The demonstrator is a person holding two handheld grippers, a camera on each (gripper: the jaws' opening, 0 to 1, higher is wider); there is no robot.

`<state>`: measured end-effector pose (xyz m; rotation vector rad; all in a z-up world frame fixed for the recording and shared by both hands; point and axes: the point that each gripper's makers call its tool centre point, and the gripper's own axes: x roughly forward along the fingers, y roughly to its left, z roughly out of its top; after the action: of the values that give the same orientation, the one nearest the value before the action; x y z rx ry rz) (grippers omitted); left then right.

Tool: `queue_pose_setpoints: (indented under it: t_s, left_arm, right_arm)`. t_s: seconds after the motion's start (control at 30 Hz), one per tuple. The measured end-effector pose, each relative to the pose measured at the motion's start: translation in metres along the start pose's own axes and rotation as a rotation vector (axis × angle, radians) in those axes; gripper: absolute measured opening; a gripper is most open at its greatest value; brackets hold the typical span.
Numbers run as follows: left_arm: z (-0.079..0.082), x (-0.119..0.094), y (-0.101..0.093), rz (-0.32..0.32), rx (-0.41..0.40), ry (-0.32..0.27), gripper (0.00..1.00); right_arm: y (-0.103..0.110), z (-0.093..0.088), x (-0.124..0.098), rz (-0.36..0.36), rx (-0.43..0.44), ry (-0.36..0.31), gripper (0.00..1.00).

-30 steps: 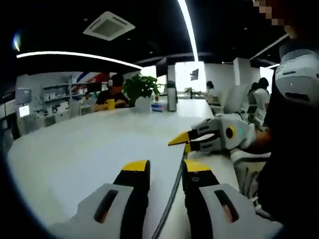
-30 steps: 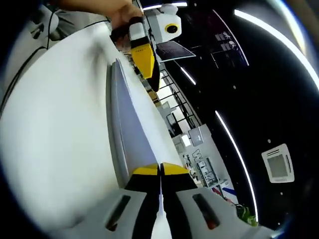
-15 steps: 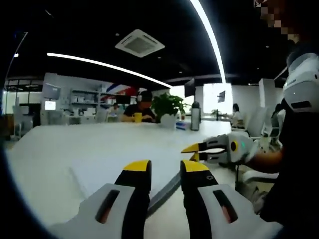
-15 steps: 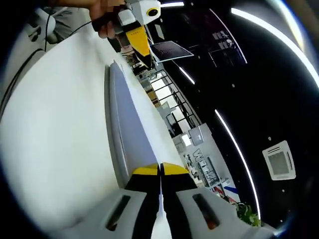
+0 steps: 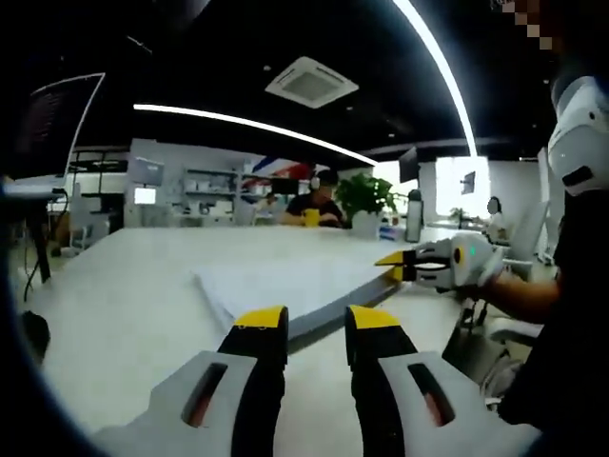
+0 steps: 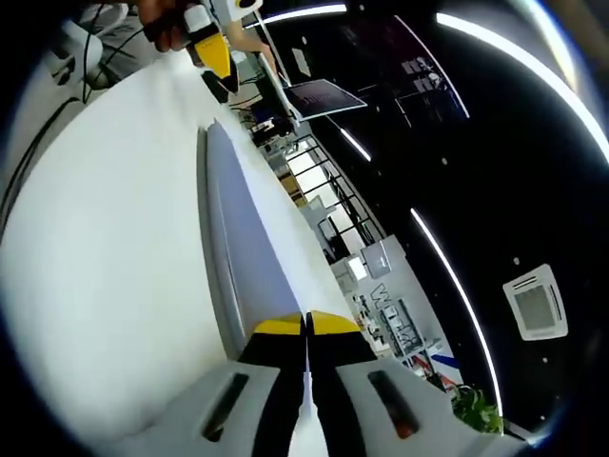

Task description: Grasp the top corner of one sheet in the document stack and pull a single sheet out from the document stack, separating that one sheet from the rest and lifting it clear until the single sheet is fully removed from the stack

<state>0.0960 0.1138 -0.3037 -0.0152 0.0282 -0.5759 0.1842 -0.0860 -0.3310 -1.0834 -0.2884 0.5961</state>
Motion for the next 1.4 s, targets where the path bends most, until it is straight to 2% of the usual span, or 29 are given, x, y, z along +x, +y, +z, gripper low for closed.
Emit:
queue_pose_setpoints:
  t_s: [0.2,0.27,0.37,0.43,0.5,0.57,0.6,0.7,0.77,0.87,1.0,1.23,1.3,1.4]
  left_arm:
    - [0.006,0.003,0.014,0.024,0.012,0.02,0.28]
    - [0.007,0.006,0.015,0.024,0.009,0.027,0.34]
    - [0.006,0.011,0.009,0.002,0.055,0.057,0.47]
    - [0.003,0.013,-0.001,-0.031,0.107,0.079,0.51]
    - [0.004,0.013,-0.008,-0.053,0.088,0.075,0.51]
    - [0.008,0.014,-0.021,-0.103,0.034,0.042,0.51]
    - [0.007,0.013,-0.023,-0.111,0.032,0.044,0.52]
    - [-0.001,0.011,-0.02,-0.082,0.068,0.085,0.55]
    - [-0.003,0.008,-0.019,-0.068,0.08,0.095,0.57]
    - [-0.002,0.0,-0.016,-0.049,0.06,0.078,0.56]
    - [-0.002,-0.008,-0.014,-0.045,0.005,0.063,0.53]
    - [-0.004,-0.011,-0.014,-0.045,0.023,0.08,0.53]
    - [-0.005,-0.01,-0.015,-0.049,0.025,0.083,0.53]
    - [-0.005,-0.009,-0.016,-0.05,0.029,0.08,0.53]
  right_arm:
    - [0.0,0.002,0.001,-0.001,0.004,0.0,0.02]
    - [0.0,0.003,0.001,0.002,-0.005,-0.004,0.02]
    - [0.001,0.004,0.001,0.008,-0.019,-0.01,0.02]
    - [0.001,0.005,0.001,0.008,-0.005,-0.01,0.02]
    - [0.0,0.005,0.001,0.008,0.006,-0.01,0.02]
    - [-0.001,0.004,0.0,0.011,0.035,-0.01,0.02]
    - [-0.001,0.004,0.0,0.017,0.057,-0.012,0.02]
    - [-0.001,0.0,0.0,0.056,0.183,-0.003,0.02]
    - [-0.004,0.0,0.001,0.069,0.189,-0.006,0.02]
    - [-0.002,0.0,0.002,0.091,0.18,0.003,0.02]
    - [-0.008,0.004,0.0,0.08,0.203,0.025,0.02]
    - [-0.018,0.009,-0.009,0.055,0.238,0.036,0.02]
    - [-0.022,0.008,-0.012,0.05,0.275,0.049,0.02]
    - [-0.026,0.01,-0.019,0.06,0.405,0.046,0.02]
